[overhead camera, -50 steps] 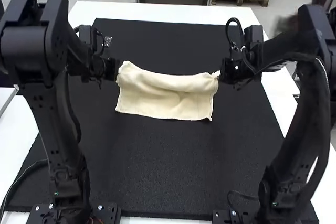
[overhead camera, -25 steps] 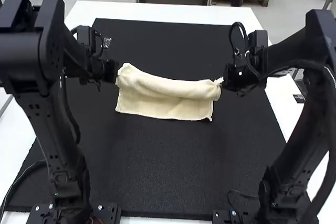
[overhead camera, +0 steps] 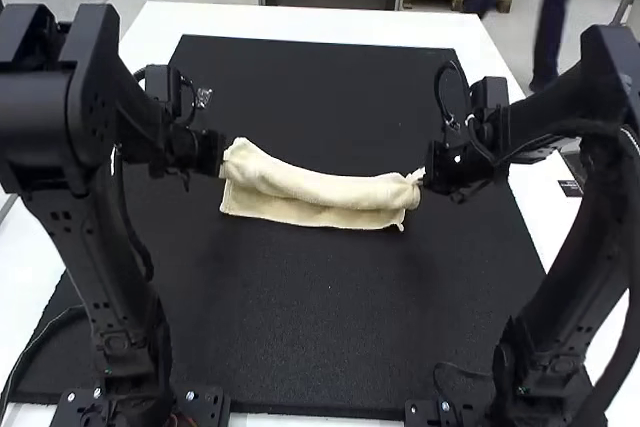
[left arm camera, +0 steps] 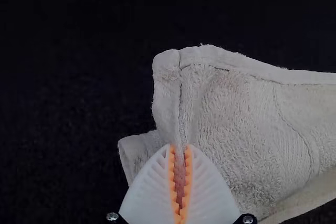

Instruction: Fold the towel.

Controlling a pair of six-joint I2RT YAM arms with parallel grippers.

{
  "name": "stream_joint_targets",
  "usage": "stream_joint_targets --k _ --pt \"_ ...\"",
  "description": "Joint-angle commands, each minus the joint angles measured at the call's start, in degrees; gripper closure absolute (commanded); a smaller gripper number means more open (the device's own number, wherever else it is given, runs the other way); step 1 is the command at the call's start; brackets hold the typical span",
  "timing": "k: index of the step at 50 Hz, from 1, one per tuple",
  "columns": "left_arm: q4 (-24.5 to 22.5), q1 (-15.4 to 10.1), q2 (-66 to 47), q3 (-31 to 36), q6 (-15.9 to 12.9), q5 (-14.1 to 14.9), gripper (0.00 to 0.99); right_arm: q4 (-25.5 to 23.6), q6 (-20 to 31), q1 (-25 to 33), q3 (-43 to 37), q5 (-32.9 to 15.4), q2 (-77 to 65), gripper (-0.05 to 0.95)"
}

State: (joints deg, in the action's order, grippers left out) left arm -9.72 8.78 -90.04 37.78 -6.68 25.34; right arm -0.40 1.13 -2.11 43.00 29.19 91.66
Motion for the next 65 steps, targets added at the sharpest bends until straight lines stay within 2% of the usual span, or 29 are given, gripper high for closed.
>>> stream_joint_targets --k 1,14,20,25,28,37,40,43,46,51,54,59,63,65 --pt "-0.39 1.24 1.27 -0.95 -0.79 0.06 0.979 0.76 0.1 0.35 -0.64 0.34 -1.57 0.92" --pt "-2.94 1.6 1.27 -4.21 -1.06 -0.91 0.979 3.48 -0.16 0.62 -3.45 -0.63 -0.69 0.92" --pt "-6.1 1.68 1.18 -5.79 -1.06 -1.35 0.977 4.62 -0.07 0.62 -4.68 -0.98 0.01 0.92" --pt "-9.18 1.6 0.83 -7.46 -0.97 -3.19 0.974 6.12 -0.33 0.62 -5.47 -1.15 0.45 0.92" --pt "-10.68 1.6 0.57 -8.16 -0.97 -3.63 0.933 6.64 -0.42 0.62 -5.65 -1.5 0.8 0.92" --pt "-13.4 1.68 -0.93 -10.09 -1.32 -4.16 0.931 8.23 -0.69 0.35 -6.0 -3.0 2.56 0.86" --pt "-13.93 1.68 -1.72 -10.45 -1.76 -4.34 0.9 8.58 -0.6 0.62 -6.0 -3.0 3.18 0.84" --pt "-14.54 1.6 -2.33 -10.8 -1.76 -4.6 0.889 8.93 -0.6 0.62 -6.0 -3.53 3.62 0.77" --pt "-15.07 1.68 -2.95 -11.15 -1.94 -4.78 0.78 9.02 -0.6 0.62 -6.0 -4.05 4.06 0.71" --pt "-16.21 1.68 -3.83 -11.32 -1.94 -6.18 0.682 9.11 -0.6 0.62 -6.0 -4.4 4.14 0.53" --pt "-16.3 1.68 -4.0 -11.32 -1.94 -6.36 0.659 9.19 -0.51 0.62 -5.91 -4.93 4.14 0.38" --pt "-16.3 1.77 -4.0 -11.24 -1.76 -6.8 0.557 9.11 -0.6 0.97 -5.74 -5.02 4.14 0.2" --pt "-16.65 2.47 -4.0 -10.97 -1.41 -6.71 0.544 8.93 -2.0 1.85 -5.47 -4.05 4.06 0.09" --pt "-17.27 3.0 -4.0 -10.97 -1.06 -6.71 0.543 8.93 -2.36 2.28 -5.39 -2.91 4.06 0.08"
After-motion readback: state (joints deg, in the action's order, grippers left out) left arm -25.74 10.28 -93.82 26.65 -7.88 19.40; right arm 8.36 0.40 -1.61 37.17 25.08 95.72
